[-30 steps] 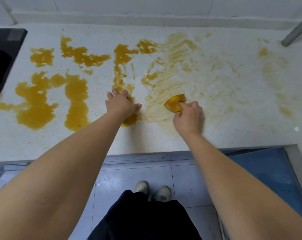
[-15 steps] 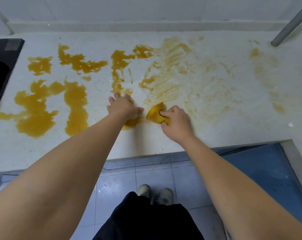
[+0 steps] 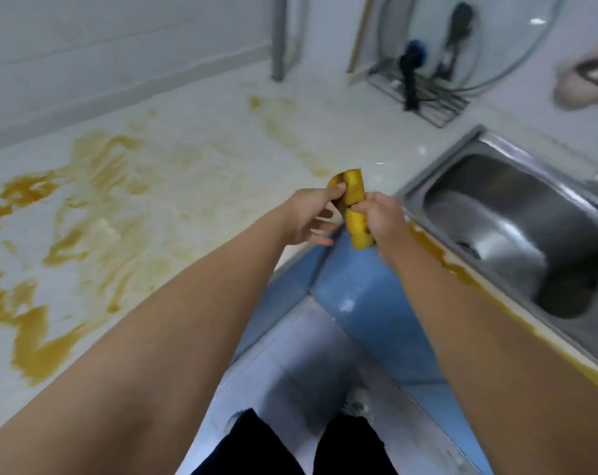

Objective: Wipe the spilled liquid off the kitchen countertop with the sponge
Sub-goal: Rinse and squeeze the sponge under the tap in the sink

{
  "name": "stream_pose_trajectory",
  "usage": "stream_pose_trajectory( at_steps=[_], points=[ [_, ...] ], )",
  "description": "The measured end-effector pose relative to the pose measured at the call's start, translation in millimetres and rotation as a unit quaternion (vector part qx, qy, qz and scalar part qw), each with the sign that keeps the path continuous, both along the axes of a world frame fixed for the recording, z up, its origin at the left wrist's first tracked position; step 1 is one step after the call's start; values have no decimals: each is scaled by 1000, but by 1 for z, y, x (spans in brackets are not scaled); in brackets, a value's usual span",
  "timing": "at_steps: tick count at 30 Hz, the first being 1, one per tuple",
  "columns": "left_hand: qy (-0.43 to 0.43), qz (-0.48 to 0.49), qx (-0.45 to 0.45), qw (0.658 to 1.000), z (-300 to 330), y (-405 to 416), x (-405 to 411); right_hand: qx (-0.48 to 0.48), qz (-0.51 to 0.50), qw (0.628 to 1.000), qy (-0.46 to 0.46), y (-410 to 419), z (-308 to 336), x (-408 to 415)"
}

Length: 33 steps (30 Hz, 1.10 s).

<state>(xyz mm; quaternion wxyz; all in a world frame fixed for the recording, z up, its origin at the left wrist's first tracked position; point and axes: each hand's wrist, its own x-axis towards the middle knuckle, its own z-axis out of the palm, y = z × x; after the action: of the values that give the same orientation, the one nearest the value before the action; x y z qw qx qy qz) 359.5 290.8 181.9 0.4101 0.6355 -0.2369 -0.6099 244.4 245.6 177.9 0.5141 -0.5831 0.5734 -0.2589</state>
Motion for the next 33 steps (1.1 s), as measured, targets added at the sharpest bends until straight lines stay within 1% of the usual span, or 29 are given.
stream_pose_trajectory(
  at_steps=[2, 4, 7, 10, 11, 12, 14, 15, 17, 20, 22, 25, 30, 33],
  points=[
    [25, -70, -6, 997, 5, -35, -45, -20, -28, 999, 0, -23, 9, -47],
    [37, -109, -16, 993, 9, -66, -95, -32, -43, 999, 8, -45, 14, -94],
    [33, -91, -29, 995, 9, -115, -172, -44, -82, 996, 11, -83, 15, -165],
    [20, -75, -24, 997, 5, -167, -255, -14, -156, 988, -4, -127, 13, -247],
    [18, -84, -20, 996, 1, -181, -279, -8, -169, 985, -14, -140, 10, -271],
    [16, -100, -13, 995, -2, -197, -309, -16, -179, 984, -5, -152, 7, -300],
    [0, -135, -2, 991, -3, -220, -363, -29, -199, 979, 41, -171, 1, -353],
    [-5, -143, -2, 990, -4, -230, -385, -28, -220, 973, 63, -181, -3, -378],
    [-14, -161, -8, 987, -7, -250, -423, -26, -292, 952, 89, -197, -11, -423],
    [-18, -166, 4, 986, -12, -278, -457, -36, -392, 909, 137, -219, -17, -474],
    [-18, -161, 13, 987, -13, -297, -472, -35, -419, 893, 159, -234, -18, -498],
    [-20, -158, 31, 987, -7, -315, -484, -16, -403, 904, 143, -261, -27, -518],
    [-11, -167, 39, 985, -4, -332, -489, -27, -381, 916, 124, -299, -45, -530],
    [-2, -175, 35, 984, -6, -338, -488, -32, -362, 920, 148, -301, -47, -536]
  ],
)
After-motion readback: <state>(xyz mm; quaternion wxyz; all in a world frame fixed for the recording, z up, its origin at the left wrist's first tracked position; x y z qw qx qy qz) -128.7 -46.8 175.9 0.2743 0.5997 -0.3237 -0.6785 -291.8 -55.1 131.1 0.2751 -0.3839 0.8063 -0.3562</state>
